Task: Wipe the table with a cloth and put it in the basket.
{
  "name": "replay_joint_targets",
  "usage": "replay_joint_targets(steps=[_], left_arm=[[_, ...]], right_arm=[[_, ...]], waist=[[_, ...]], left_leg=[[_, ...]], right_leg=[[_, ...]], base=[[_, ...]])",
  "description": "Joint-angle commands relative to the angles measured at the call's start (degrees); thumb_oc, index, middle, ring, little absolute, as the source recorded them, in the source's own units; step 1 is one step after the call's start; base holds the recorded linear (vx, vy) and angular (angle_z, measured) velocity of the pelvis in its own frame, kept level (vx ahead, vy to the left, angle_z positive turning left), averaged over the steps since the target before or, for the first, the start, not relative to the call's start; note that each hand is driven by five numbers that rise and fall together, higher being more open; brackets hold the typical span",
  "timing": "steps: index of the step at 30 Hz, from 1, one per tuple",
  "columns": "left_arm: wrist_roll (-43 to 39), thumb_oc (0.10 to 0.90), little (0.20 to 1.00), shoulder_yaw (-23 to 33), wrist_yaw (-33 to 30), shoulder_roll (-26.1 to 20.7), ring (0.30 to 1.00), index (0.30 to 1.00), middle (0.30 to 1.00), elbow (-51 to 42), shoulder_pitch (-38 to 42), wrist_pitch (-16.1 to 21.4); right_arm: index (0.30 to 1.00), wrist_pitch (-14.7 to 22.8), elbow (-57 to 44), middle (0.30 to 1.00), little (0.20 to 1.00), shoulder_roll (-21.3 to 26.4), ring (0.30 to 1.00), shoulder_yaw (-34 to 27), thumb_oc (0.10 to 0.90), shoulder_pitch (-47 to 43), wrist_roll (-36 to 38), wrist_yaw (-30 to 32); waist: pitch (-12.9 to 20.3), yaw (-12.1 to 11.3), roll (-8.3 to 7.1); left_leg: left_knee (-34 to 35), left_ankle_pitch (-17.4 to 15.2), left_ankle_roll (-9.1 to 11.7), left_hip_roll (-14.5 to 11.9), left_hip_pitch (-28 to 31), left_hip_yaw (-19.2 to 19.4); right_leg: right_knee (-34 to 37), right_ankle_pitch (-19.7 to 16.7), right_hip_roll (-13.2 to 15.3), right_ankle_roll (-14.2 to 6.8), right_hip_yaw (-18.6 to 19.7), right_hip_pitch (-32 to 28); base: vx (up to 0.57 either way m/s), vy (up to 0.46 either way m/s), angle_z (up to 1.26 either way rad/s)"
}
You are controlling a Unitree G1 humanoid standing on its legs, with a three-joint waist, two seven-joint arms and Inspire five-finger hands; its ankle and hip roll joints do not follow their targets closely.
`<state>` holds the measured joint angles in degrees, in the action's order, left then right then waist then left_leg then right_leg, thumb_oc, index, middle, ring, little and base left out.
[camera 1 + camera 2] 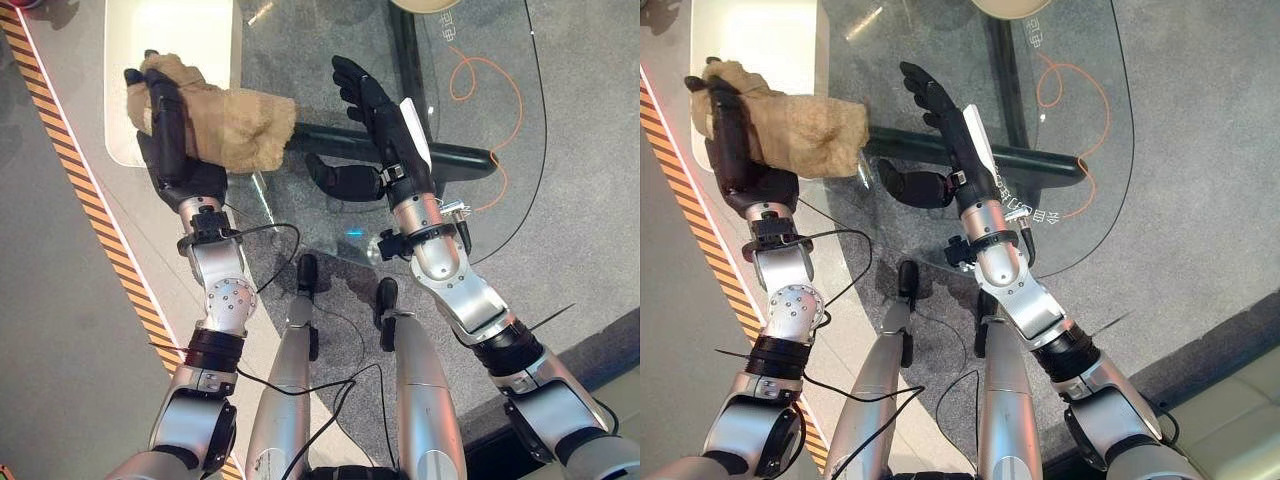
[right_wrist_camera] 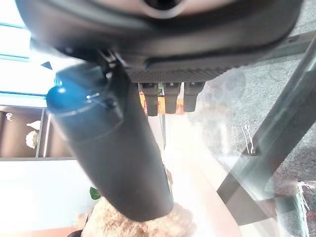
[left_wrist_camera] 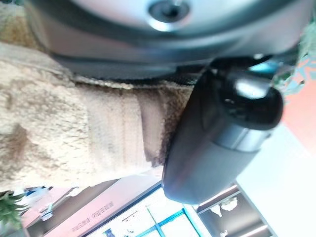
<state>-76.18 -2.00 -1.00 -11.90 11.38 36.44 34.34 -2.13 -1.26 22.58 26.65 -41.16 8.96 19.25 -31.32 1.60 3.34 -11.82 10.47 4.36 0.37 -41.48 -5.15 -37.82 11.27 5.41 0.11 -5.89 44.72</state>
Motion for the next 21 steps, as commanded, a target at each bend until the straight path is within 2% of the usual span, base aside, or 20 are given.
replay_joint_targets(steps=[1,10,14,15,20,21], left_arm=[[7.18,0.100,0.200,3.04,0.27,-4.13,0.300,0.300,0.300,-1.42,11.09,7.65],[13.26,0.100,0.200,3.92,-6.15,-6.69,0.300,0.300,0.300,1.09,12.51,10.30],[14.62,0.100,0.200,4.33,-7.21,-7.47,0.300,0.300,0.300,3.10,12.85,11.40],[14.53,0.100,0.200,4.69,-7.40,-8.15,0.300,0.300,0.300,4.45,13.40,11.48],[14.65,0.100,0.200,4.54,-8.62,-9.97,0.300,0.300,0.300,6.83,14.52,12.10],[14.72,0.100,0.200,4.43,-9.19,-10.82,0.300,0.300,0.300,7.69,14.85,12.28]], right_arm=[[0.900,4.44,-3.54,0.900,0.900,-2.57,0.900,-3.95,0.800,-7.71,-2.03,2.41],[0.900,5.68,2.59,0.900,0.900,-0.17,0.900,-5.83,0.800,-6.06,-7.25,11.96],[0.900,8.06,6.38,0.900,0.900,0.65,0.900,-7.71,0.800,-4.38,-7.01,18.22],[0.900,9.80,9.35,0.900,0.900,1.23,0.900,-9.04,0.800,-3.91,-6.82,21.20],[0.900,12.80,15.08,0.900,0.900,2.85,0.900,-11.21,0.800,-3.52,-7.29,26.73],[0.900,13.86,17.57,0.900,0.900,3.75,0.900,-11.95,0.800,-3.38,-6.80,28.95]], waist=[[1.52,-1.55,-2.54],[1.52,-1.07,-2.05],[1.52,-0.60,-2.04],[1.52,-0.45,-1.99],[1.52,-0.14,-1.83],[1.52,-0.07,-1.79]], left_leg=[[-7.21,-11.68,-4.09,5.60,3.45,4.21],[-7.11,-12.34,-3.99,5.39,3.90,4.55],[-7.47,-12.70,-3.77,5.21,3.99,4.68],[-7.45,-12.85,-3.74,5.19,4.15,4.69],[-7.47,-12.54,-3.71,4.97,3.67,4.82],[-7.71,-13.27,-3.64,4.88,4.00,4.79]], right_leg=[[16.99,-8.06,-4.28,-1.96,2.73,-5.30],[17.17,-7.52,-3.96,-2.03,2.93,-5.63],[17.06,-7.35,-3.88,-2.12,3.22,-5.75],[17.01,-7.19,-3.91,-2.14,3.29,-5.92],[16.92,-7.61,-3.87,-2.28,3.39,-5.31],[16.59,-6.98,-3.96,-2.40,3.50,-5.52]], base=[[0.00,0.000,0.00],[-0.01,0.003,0.00],[0.00,0.008,0.00],[-0.04,0.033,-0.01],[-0.01,0.003,0.00],[-0.04,0.009,-0.02]])
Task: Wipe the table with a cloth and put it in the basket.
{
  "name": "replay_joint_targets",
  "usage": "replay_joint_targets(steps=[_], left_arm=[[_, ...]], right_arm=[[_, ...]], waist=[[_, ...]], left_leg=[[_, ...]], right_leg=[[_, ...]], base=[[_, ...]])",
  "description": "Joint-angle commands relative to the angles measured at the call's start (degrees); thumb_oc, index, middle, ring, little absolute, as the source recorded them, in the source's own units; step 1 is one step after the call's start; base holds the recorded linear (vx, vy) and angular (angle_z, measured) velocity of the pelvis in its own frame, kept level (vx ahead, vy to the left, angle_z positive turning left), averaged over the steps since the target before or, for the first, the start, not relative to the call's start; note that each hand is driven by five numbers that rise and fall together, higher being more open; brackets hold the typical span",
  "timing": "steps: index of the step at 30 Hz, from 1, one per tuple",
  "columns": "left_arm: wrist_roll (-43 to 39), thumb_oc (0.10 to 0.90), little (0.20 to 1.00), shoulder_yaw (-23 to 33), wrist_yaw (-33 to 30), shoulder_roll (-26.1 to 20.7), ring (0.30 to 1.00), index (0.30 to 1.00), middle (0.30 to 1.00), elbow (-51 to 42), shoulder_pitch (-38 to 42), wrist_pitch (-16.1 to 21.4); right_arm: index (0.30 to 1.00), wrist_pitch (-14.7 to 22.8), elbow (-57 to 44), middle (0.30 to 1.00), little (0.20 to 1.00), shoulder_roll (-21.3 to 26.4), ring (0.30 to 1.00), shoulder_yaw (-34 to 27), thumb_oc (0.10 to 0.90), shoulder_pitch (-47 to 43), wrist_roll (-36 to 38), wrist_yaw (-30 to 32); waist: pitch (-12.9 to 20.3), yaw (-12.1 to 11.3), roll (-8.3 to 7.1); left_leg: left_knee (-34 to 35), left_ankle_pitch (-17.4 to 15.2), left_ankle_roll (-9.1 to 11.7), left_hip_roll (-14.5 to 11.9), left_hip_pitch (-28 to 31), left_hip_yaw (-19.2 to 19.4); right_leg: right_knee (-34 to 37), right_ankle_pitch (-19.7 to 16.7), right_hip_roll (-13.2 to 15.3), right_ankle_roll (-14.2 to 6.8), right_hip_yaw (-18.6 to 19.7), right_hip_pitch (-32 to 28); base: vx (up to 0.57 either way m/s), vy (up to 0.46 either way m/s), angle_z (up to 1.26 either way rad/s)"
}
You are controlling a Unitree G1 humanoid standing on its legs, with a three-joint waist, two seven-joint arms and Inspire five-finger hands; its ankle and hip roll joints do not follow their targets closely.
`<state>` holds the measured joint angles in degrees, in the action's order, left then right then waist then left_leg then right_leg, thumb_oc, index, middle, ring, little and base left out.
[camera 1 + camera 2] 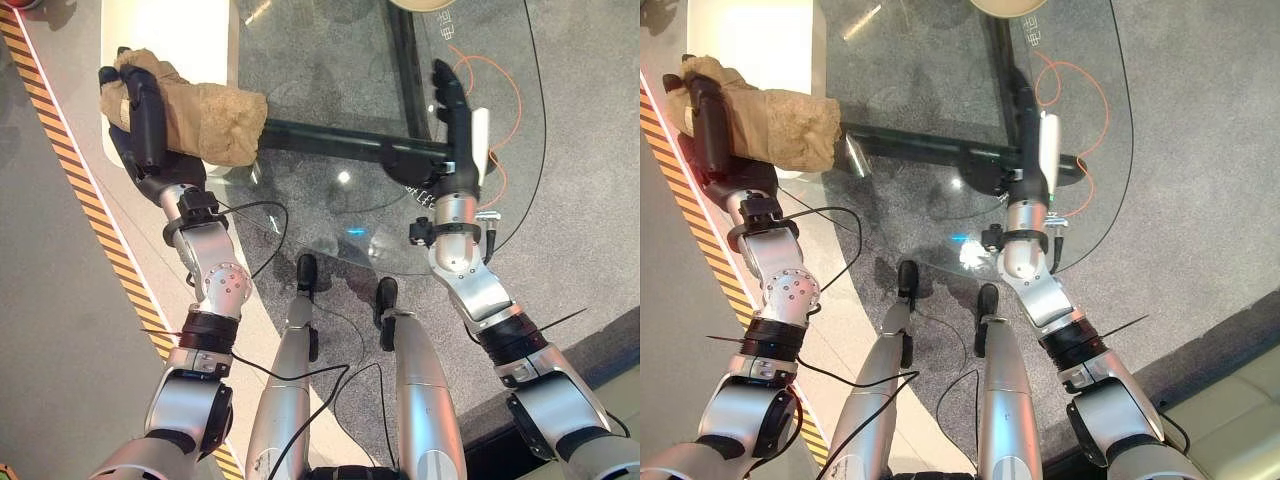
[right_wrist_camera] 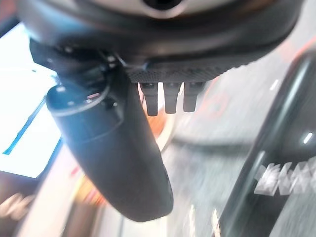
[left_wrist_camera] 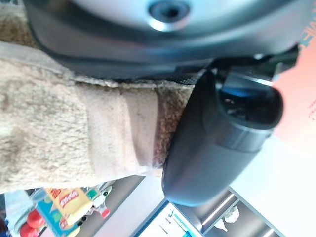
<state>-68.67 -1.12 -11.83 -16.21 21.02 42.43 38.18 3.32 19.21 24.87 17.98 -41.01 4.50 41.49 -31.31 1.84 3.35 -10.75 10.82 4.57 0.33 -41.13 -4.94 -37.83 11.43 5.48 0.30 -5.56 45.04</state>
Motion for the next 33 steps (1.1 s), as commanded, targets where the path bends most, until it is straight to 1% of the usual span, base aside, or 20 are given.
replay_joint_targets(steps=[1,4,5,6,7,8,10,13,16,19,23,26,30,33], left_arm=[[7.03,0.100,0.200,3.54,1.21,-7.32,0.300,0.300,0.300,-1.28,9.36,8.49],[6.62,0.100,0.200,3.30,0.93,-8.51,0.300,0.300,0.300,0.54,9.97,9.10],[6.00,0.100,0.200,3.16,0.68,-9.49,0.300,0.300,0.300,1.52,10.51,9.23],[5.81,0.100,0.200,3.04,0.45,-10.03,0.300,0.300,0.300,1.98,10.96,9.22],[5.36,0.100,0.200,2.75,0.31,-10.81,0.300,0.300,0.300,3.03,11.51,9.31],[5.03,0.100,0.200,2.76,0.46,-11.23,0.300,0.300,0.300,3.50,11.91,9.34],[3.45,0.100,0.200,2.59,0.85,-13.26,0.300,0.300,0.300,5.47,12.63,9.25],[2.60,0.100,0.200,2.09,0.66,-15.02,0.300,0.300,0.300,7.26,13.78,9.45],[2.47,0.100,0.200,1.35,-0.47,-16.88,0.300,0.300,0.300,9.29,15.38,9.37],[3.20,0.100,0.200,0.49,-2.41,-18.68,0.300,0.300,0.300,11.64,17.13,9.17],[5.09,0.100,0.200,-1.21,-5.68,-21.01,0.300,0.300,0.300,15.73,19.93,8.86],[7.01,0.100,0.200,-2.23,-7.87,-22.11,0.300,0.300,0.300,17.77,21.41,8.23],[13.51,0.100,0.200,-5.17,-14.08,-24.39,0.300,0.300,0.300,22.36,24.60,5.79],[18.09,0.100,0.200,-7.34,-17.63,-25.77,0.300,0.300,0.300,25.88,26.71,3.35]], right_arm=[[0.900,9.24,-0.81,0.900,0.900,2.13,0.900,-3.97,0.800,-3.53,-2.20,8.70],[0.900,10.95,3.39,0.900,0.900,3.23,0.900,-4.63,0.800,-3.42,-1.46,12.07],[0.900,11.57,5.90,0.900,0.900,4.21,0.900,-4.95,0.800,-3.63,-0.83,14.01],[0.900,12.05,7.13,0.900,0.900,4.60,0.900,-5.11,0.800,-3.82,-0.57,14.67],[0.900,12.61,9.38,0.900,0.900,5.18,0.900,-5.24,0.800,-4.09,0.21,16.13],[0.900,13.26,10.45,0.900,0.900,5.47,0.900,-5.32,0.800,-4.32,0.54,16.57],[0.900,14.57,14.71,0.900,0.900,6.65,0.900,-5.94,0.800,-4.04,2.03,19.01],[0.900,16.19,19.73,0.900,0.900,7.43,0.900,-6.36,0.800,-4.08,3.80,20.94],[0.900,16.49,24.26,0.900,0.900,8.19,0.900,-6.61,0.800,-4.33,5.38,21.91],[0.900,17.54,29.24,0.900,0.900,8.68,0.900,-6.95,0.800,-4.22,8.48,21.29],[0.900,18.69,37.53,0.900,0.900,8.79,0.900,-7.51,0.800,-4.24,12.07,18.73],[0.900,18.69,41.16,0.900,0.900,8.71,0.900,-7.72,0.800,-4.11,13.66,17.17],[0.900,18.12,48.84,0.900,0.900,8.55,0.900,-7.80,0.800,-3.33,16.38,13.34],[0.900,16.49,51.93,0.900,0.900,8.66,0.900,-7.79,0.800,-2.61,17.05,11.15]], waist=[[1.52,-0.26,-1.84],[1.52,-0.17,-1.89],[1.52,-0.12,-1.91],[1.52,-0.06,-1.91],[1.52,-0.04,-1.89],[1.52,-0.02,-1.93],[1.52,0.07,-2.05],[1.52,0.12,-2.25],[1.52,0.22,-2.39],[1.52,0.25,-2.49],[1.52,0.27,-2.64],[1.52,0.29,-2.68],[1.52,0.58,-2.62],[1.52,0.73,-2.65]], left_leg=[[-8.61,-13.24,-3.83,4.88,3.42,4.62],[-8.61,-13.77,-3.78,4.80,3.69,4.54],[-8.67,-13.83,-3.76,4.75,3.60,4.53],[-8.62,-13.39,-3.73,4.73,3.29,4.62],[-8.70,-13.86,-3.70,4.62,3.55,4.65],[-8.56,-13.31,-3.69,4.60,3.13,4.71],[-8.81,-13.61,-3.65,4.42,3.19,4.72],[-8.76,-13.51,-3.58,4.20,2.99,4.70],[-8.78,-13.57,-3.53,4.06,2.90,4.74],[-8.95,-13.60,-3.47,3.89,2.65,4.79],[-9.00,-13.61,-3.46,3.60,2.39,4.77],[-8.92,-13.59,-3.45,3.43,2.28,4.84],[-8.95,-13.59,-3.53,3.18,2.16,5.01],[-9.11,-13.64,-3.50,2.97,2.06,5.18]], right_leg=[[16.84,-7.59,-4.02,-2.61,3.18,-5.65],[16.85,-7.19,-4.18,-2.77,3.31,-5.90],[16.82,-7.19,-4.26,-2.81,3.35,-5.81],[16.97,-7.64,-4.24,-2.79,3.33,-5.55],[16.77,-7.19,-4.31,-2.84,3.34,-5.72],[16.96,-7.76,-4.32,-2.81,3.34,-5.32],[16.68,-7.58,-4.48,-2.86,3.34,-5.35],[16.76,-7.77,-4.65,-2.90,3.33,-5.20],[16.85,-7.81,-4.82,-2.92,3.32,-5.18],[16.91,-7.85,-4.81,-2.93,3.24,-5.05],[17.00,-7.82,-4.96,-2.85,3.34,-4.90],[17.11,-7.78,-5.04,-2.77,3.34,-4.85],[17.00,-7.79,-5.28,-2.67,3.51,-4.60],[17.00,-7.73,-5.20,-2.68,3.48,-4.63]], base=[[0.00,0.000,0.00],[-0.01,-0.003,-0.01],[0.00,0.000,0.00],[0.00,0.000,0.00],[-0.04,-0.001,0.01],[0.00,0.000,0.00],[0.00,0.000,0.00],[0.00,0.000,0.00],[0.00,0.000,0.00],[0.00,0.000,0.00],[0.00,0.000,0.00],[0.00,0.000,0.00],[0.00,0.005,-0.01],[0.00,0.019,-0.04]])
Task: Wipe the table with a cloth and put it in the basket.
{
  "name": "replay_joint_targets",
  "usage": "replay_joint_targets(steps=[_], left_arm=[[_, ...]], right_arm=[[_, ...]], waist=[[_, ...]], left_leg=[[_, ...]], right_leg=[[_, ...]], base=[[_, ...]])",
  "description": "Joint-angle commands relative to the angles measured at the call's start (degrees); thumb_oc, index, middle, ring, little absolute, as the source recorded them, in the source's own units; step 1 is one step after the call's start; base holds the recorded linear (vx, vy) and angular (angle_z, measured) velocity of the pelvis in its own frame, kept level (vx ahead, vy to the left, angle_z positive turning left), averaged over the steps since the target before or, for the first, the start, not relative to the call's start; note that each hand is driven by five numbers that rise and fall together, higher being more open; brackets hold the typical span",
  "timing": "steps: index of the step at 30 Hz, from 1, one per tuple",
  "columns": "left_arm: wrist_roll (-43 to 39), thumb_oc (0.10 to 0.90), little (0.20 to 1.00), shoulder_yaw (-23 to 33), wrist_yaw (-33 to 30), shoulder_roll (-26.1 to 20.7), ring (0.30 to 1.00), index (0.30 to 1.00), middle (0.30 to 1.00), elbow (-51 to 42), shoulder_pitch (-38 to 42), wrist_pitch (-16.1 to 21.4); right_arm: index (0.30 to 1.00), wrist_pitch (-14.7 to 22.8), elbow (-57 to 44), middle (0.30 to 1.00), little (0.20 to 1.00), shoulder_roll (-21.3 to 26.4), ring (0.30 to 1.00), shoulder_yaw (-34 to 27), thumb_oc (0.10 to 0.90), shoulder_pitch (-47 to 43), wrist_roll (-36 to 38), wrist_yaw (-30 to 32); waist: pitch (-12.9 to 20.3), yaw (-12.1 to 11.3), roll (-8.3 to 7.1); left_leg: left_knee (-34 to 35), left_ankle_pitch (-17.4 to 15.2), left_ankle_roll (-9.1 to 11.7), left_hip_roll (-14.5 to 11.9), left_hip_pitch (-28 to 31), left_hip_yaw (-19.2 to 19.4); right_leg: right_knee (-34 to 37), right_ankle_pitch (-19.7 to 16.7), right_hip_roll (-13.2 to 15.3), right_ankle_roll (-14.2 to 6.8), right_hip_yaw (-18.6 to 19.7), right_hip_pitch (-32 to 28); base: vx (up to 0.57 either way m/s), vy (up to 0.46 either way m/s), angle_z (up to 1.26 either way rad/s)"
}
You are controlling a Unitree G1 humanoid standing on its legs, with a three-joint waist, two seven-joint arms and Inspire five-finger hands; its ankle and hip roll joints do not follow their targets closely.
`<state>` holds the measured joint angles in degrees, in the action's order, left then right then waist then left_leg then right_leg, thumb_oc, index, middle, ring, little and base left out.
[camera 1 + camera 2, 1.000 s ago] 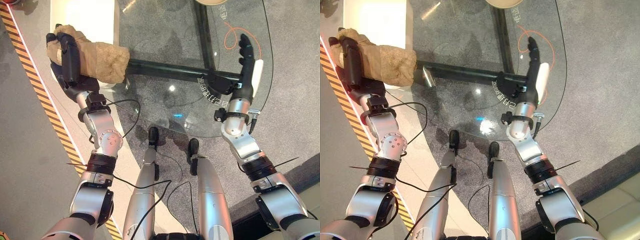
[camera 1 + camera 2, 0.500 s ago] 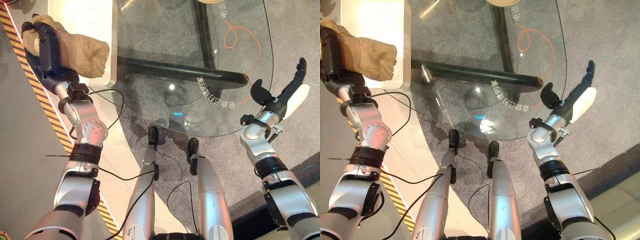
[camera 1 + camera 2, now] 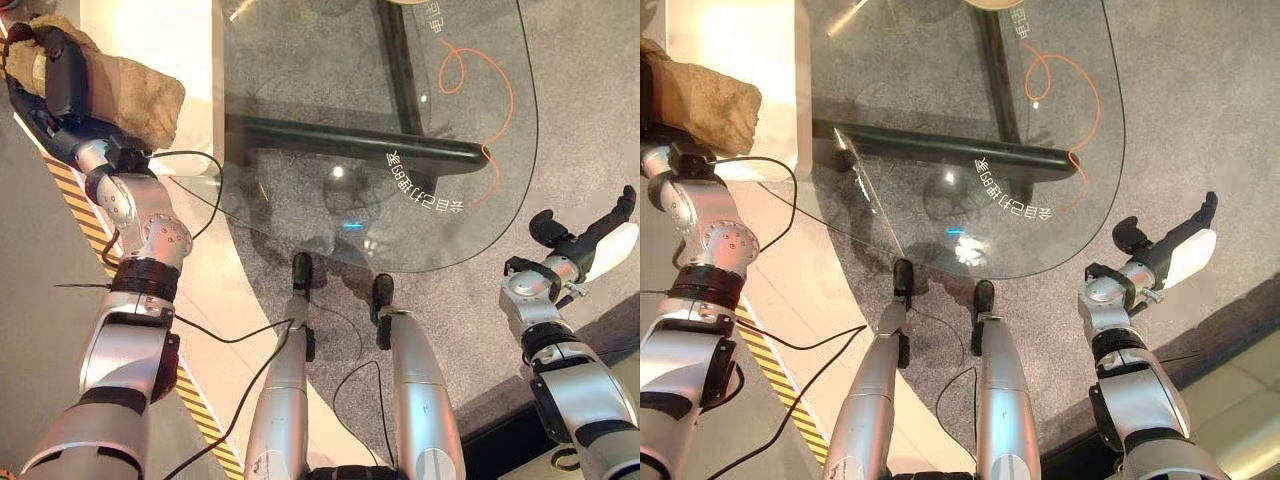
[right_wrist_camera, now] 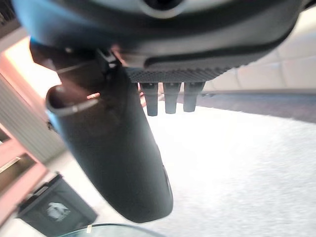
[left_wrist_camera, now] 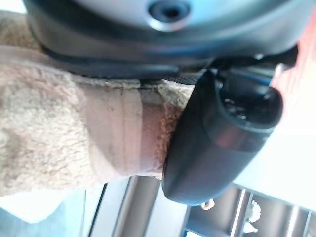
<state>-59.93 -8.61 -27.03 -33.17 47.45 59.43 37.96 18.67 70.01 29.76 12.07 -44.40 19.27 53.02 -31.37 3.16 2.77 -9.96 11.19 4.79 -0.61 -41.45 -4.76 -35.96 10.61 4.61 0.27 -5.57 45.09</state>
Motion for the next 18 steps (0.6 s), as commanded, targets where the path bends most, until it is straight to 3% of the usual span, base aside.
replay_joint_targets(steps=[1,10,18], left_arm=[[10.69,0.100,0.200,-0.99,-3.95,-9.46,0.300,0.300,0.300,1.31,10.64,2.69],[21.04,0.100,0.200,-6.18,-10.40,-11.97,0.300,0.300,0.300,10.23,14.85,-5.76],[26.11,0.100,0.200,-7.57,-12.14,-12.88,0.300,0.300,0.300,14.75,15.68,-10.26]], right_arm=[[0.900,0.49,2.39,0.900,0.900,3.87,0.900,-1.78,0.800,1.16,2.45,-1.40],[0.900,-4.45,6.98,0.900,0.900,3.79,0.900,-0.32,0.800,3.19,2.14,-7.90],[0.900,-6.70,8.20,0.900,0.900,3.53,0.900,1.06,0.800,4.02,3.02,-12.73]], waist=[[1.58,-0.43,-2.13],[1.58,0.40,-2.12],[1.58,0.99,-2.05]], left_leg=[[-9.97,-13.98,-3.70,3.77,2.36,5.11],[-10.20,-13.91,-3.64,3.48,2.20,5.22],[-9.98,-13.63,-3.62,3.53,1.75,5.19]], right_leg=[[15.09,-6.95,-4.33,-2.65,3.48,-4.65],[14.74,-6.96,-4.36,-2.54,3.56,-4.16],[14.78,-7.05,-4.48,-2.34,3.68,-3.40]], base=[[0.01,0.015,-0.04],[0.01,0.022,-0.02],[0.01,0.018,0.00]])
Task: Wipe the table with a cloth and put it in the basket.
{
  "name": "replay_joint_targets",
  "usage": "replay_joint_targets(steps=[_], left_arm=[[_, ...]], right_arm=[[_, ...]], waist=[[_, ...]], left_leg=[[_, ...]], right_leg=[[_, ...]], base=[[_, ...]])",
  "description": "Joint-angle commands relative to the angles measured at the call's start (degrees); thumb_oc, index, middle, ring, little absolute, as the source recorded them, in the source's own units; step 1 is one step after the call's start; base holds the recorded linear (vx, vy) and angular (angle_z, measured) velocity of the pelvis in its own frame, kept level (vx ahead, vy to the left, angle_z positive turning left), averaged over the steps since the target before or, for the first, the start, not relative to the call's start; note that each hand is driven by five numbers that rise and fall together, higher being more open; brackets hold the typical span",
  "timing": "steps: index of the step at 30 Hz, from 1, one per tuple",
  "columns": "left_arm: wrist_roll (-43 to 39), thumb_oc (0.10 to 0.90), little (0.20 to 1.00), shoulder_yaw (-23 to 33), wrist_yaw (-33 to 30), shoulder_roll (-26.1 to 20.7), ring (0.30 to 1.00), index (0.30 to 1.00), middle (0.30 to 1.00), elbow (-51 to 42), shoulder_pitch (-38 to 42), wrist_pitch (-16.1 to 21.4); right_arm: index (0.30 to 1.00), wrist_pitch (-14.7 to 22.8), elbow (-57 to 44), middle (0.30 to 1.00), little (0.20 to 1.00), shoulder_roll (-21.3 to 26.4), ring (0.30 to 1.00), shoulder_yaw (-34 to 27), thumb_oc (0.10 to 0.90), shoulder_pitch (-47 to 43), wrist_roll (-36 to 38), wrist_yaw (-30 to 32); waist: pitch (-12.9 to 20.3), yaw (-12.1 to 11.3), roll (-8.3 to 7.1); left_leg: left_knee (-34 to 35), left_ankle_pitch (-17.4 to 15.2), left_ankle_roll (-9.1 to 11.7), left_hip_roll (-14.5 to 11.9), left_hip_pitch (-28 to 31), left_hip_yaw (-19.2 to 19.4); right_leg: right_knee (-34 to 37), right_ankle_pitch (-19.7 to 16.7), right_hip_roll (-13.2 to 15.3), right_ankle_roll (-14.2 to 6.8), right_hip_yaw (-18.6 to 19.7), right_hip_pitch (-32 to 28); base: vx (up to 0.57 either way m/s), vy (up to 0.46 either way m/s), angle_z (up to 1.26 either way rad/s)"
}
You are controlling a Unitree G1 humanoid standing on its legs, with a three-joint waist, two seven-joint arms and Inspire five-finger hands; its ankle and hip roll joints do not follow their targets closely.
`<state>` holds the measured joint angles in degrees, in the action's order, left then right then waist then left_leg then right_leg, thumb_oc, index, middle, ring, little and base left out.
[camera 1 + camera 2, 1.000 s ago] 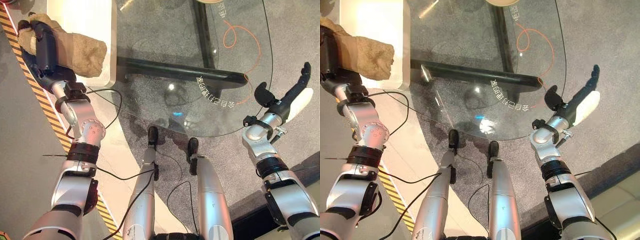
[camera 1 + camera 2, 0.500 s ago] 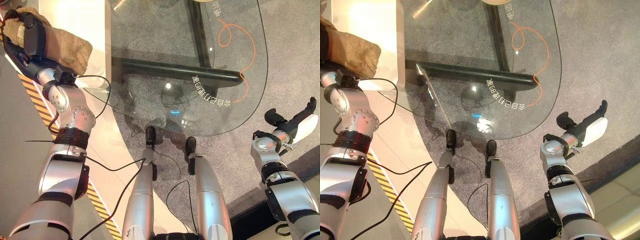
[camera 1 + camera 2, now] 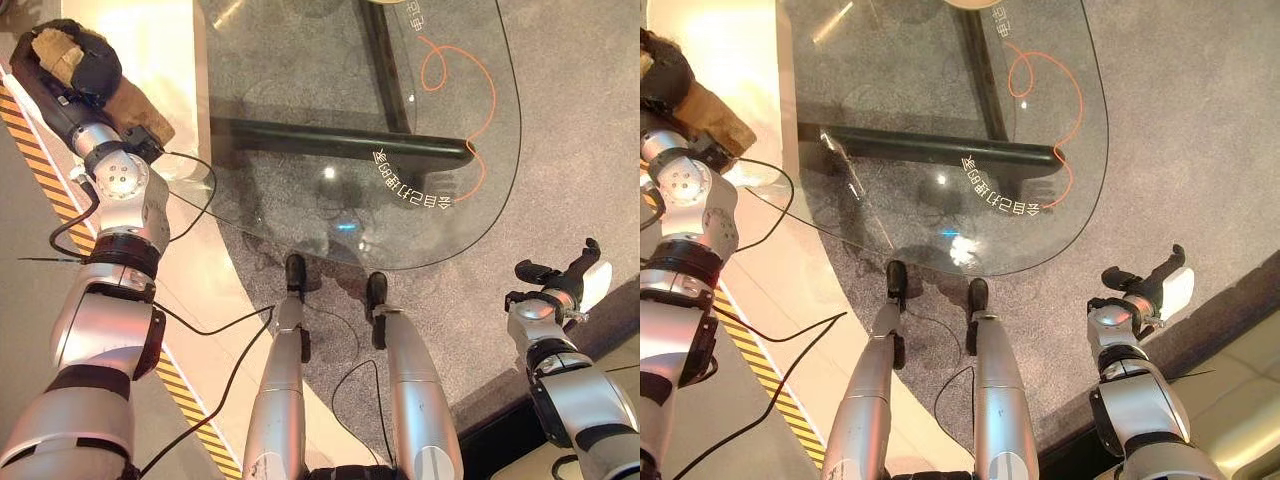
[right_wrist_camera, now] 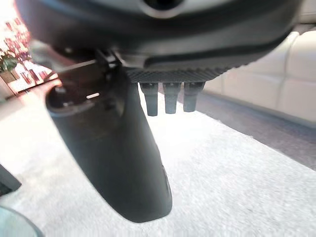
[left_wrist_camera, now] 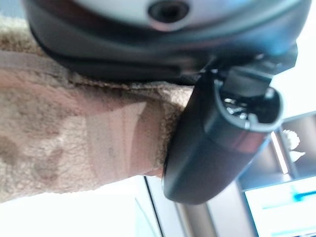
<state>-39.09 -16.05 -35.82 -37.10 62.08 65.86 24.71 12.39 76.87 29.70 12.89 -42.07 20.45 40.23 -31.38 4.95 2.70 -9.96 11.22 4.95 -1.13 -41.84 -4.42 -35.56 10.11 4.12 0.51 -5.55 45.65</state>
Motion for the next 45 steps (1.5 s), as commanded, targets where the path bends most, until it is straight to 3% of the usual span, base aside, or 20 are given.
replay_joint_targets(steps=[1,14,44,45], left_arm=[[5.32,0.100,0.200,-0.25,-3.43,-8.98,0.300,0.300,0.300,0.67,9.22,2.39],[9.40,0.100,0.200,-3.00,0.01,-9.42,0.300,0.300,0.300,3.66,9.74,-4.40],[14.52,0.100,0.200,-6.49,-2.70,-10.45,0.300,0.300,0.300,3.88,11.98,-10.29],[14.69,0.377,0.477,-6.44,-2.96,-10.40,0.538,0.538,0.538,3.94,11.67,-10.54]], right_arm=[[0.900,-0.82,1.41,0.900,0.900,3.43,0.900,0.50,0.800,1.97,1.93,-0.35],[0.900,-2.24,1.31,0.900,0.900,3.42,0.900,1.18,0.800,2.57,0.38,-2.12],[0.900,-2.31,-0.73,0.900,0.900,3.40,0.900,1.04,0.800,4.60,-1.11,-1.61],[0.900,-2.44,-1.01,0.900,0.900,3.18,0.900,1.14,0.800,4.96,-1.04,-1.39]], waist=[[1.59,-0.71,-1.99],[1.59,0.07,-2.14],[1.59,0.90,-2.91],[1.59,0.87,-2.98]], left_leg=[[-9.92,-13.59,-3.78,4.06,2.09,4.85],[-9.98,-13.13,-3.91,4.03,0.56,5.02],[-11.65,-13.10,-4.54,4.08,-2.40,5.27],[-11.86,-13.56,-4.59,4.05,-2.16,5.26]], right_leg=[[14.32,-6.59,-4.02,-2.54,3.66,-3.82],[14.43,-7.30,-4.36,-2.51,4.11,-1.91],[13.94,-8.94,-4.58,-2.65,5.01,1.32],[13.76,-8.56,-4.69,-2.64,5.05,1.08]], base=[[0.00,0.000,0.00],[0.01,0.027,-0.02],[0.01,0.006,0.00],[0.00,0.000,0.00]])
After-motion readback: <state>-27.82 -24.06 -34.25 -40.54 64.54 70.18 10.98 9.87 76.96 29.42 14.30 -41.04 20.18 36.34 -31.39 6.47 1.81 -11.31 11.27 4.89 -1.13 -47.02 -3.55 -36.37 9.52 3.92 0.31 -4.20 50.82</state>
